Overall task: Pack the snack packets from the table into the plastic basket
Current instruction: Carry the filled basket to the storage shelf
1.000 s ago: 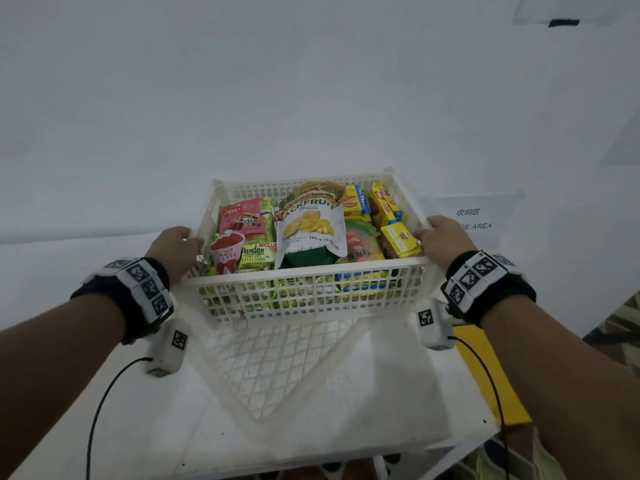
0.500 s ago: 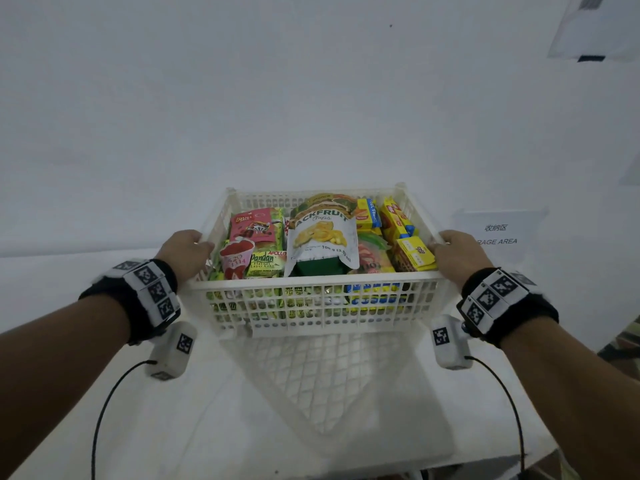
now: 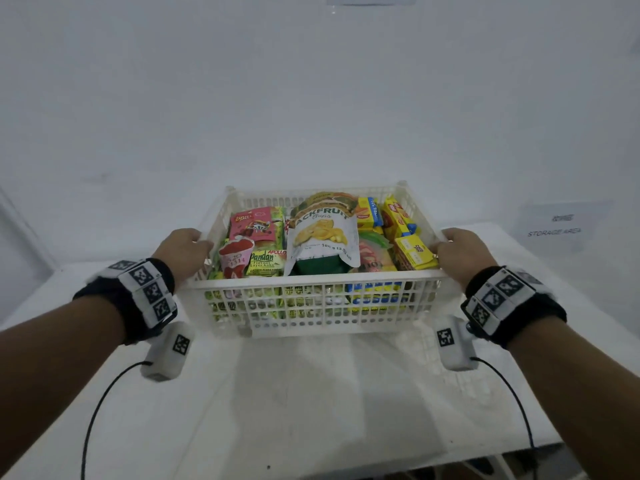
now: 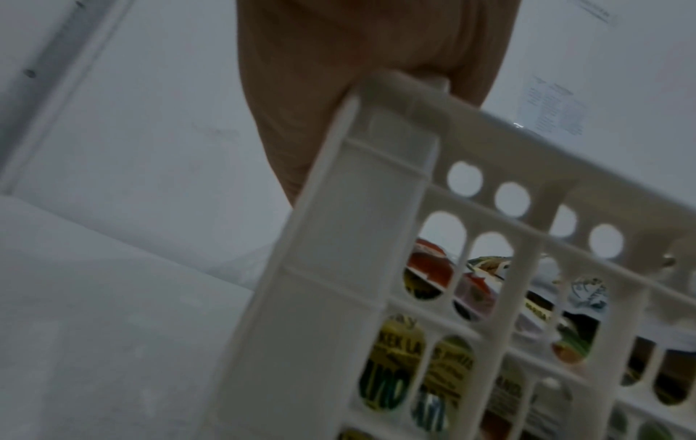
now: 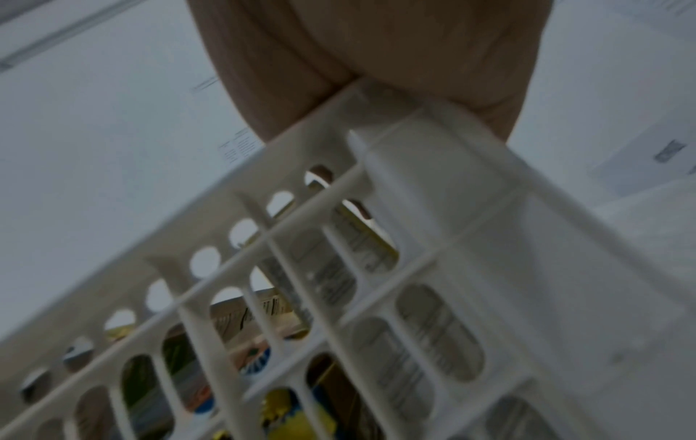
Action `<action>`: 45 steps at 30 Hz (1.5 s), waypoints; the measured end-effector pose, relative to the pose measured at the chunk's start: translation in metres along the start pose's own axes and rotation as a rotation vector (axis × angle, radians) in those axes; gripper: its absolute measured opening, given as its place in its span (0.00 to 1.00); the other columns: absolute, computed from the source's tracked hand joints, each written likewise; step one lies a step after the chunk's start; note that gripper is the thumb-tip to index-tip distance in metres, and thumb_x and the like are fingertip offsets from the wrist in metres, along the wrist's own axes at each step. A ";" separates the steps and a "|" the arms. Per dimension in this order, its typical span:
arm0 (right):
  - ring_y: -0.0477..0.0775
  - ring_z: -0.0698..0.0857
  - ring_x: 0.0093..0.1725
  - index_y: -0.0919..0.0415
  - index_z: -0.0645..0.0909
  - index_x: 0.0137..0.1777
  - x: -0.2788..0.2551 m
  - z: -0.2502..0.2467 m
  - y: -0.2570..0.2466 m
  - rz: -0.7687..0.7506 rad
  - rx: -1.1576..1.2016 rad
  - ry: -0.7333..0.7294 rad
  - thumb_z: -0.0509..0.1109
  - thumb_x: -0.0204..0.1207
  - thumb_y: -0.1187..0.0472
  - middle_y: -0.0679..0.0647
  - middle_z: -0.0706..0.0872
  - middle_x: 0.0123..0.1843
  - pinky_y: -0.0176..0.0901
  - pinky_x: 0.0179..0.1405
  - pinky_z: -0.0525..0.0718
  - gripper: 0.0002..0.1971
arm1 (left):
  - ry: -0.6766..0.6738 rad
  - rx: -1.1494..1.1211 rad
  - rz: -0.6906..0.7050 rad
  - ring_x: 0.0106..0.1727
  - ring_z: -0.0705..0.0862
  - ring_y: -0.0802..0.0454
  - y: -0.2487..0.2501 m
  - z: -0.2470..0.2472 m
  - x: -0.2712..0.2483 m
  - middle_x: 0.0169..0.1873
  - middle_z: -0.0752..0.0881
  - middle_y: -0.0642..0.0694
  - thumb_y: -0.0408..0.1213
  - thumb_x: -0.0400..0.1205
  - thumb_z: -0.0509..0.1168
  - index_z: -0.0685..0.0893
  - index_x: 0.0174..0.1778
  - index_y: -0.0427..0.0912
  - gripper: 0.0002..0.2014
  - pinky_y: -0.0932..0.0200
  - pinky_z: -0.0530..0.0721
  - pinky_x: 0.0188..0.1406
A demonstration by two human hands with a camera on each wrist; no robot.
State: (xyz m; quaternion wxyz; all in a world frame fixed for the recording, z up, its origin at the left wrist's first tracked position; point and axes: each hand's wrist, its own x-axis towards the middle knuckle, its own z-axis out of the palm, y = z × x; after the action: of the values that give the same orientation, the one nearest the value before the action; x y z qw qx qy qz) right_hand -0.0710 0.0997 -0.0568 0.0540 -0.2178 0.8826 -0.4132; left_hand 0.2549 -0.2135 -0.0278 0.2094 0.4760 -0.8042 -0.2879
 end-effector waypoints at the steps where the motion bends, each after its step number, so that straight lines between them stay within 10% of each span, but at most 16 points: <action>1: 0.65 0.85 0.57 0.63 0.88 0.54 -0.006 0.011 -0.009 0.001 0.009 -0.015 0.66 0.79 0.61 0.61 0.89 0.55 0.55 0.60 0.85 0.11 | 0.007 -0.004 -0.007 0.53 0.87 0.35 -0.011 -0.008 0.000 0.52 0.88 0.35 0.39 0.89 0.62 0.87 0.57 0.34 0.13 0.46 0.85 0.54; 13: 0.64 0.82 0.70 0.60 0.83 0.72 -0.036 0.124 -0.095 -0.044 0.045 -0.174 0.64 0.80 0.57 0.60 0.85 0.70 0.55 0.72 0.79 0.21 | 0.083 0.070 -0.137 0.53 0.86 0.36 -0.122 -0.087 0.006 0.52 0.89 0.35 0.39 0.89 0.62 0.88 0.57 0.35 0.13 0.46 0.84 0.57; 22: 0.62 0.81 0.62 0.63 0.84 0.64 -0.056 0.172 -0.121 -0.072 0.039 -0.191 0.61 0.84 0.63 0.60 0.86 0.63 0.46 0.59 0.76 0.14 | 0.086 0.124 -0.165 0.47 0.87 0.37 -0.166 -0.111 0.015 0.46 0.89 0.35 0.37 0.89 0.62 0.89 0.53 0.33 0.13 0.46 0.84 0.52; 32: 0.65 0.81 0.67 0.62 0.81 0.70 -0.066 0.175 -0.126 -0.034 0.012 -0.209 0.60 0.86 0.59 0.62 0.84 0.68 0.51 0.65 0.77 0.16 | 0.092 0.177 -0.164 0.43 0.89 0.40 -0.174 -0.111 0.018 0.39 0.90 0.39 0.40 0.87 0.62 0.87 0.45 0.37 0.13 0.50 0.86 0.46; 36: 0.66 0.80 0.68 0.64 0.78 0.73 -0.069 0.172 -0.128 -0.032 -0.036 -0.234 0.59 0.87 0.60 0.64 0.82 0.70 0.47 0.59 0.73 0.18 | 0.125 0.248 -0.173 0.64 0.84 0.35 -0.169 -0.111 0.010 0.63 0.86 0.34 0.44 0.88 0.60 0.83 0.67 0.37 0.18 0.44 0.81 0.66; 45: 0.64 0.79 0.66 0.55 0.73 0.78 -0.075 0.134 -0.119 -0.012 0.064 -0.168 0.52 0.90 0.47 0.63 0.81 0.72 0.49 0.59 0.70 0.23 | 0.303 0.188 0.293 0.76 0.63 0.40 -0.059 -0.071 -0.060 0.73 0.70 0.38 0.49 0.87 0.65 0.71 0.79 0.44 0.26 0.44 0.65 0.76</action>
State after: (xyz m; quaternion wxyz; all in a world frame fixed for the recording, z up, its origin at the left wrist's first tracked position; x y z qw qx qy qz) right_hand 0.0735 -0.0299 -0.0604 0.1324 -0.2551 0.8598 -0.4219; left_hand 0.3641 -0.2017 -0.0181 0.3220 0.4095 -0.8473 -0.1038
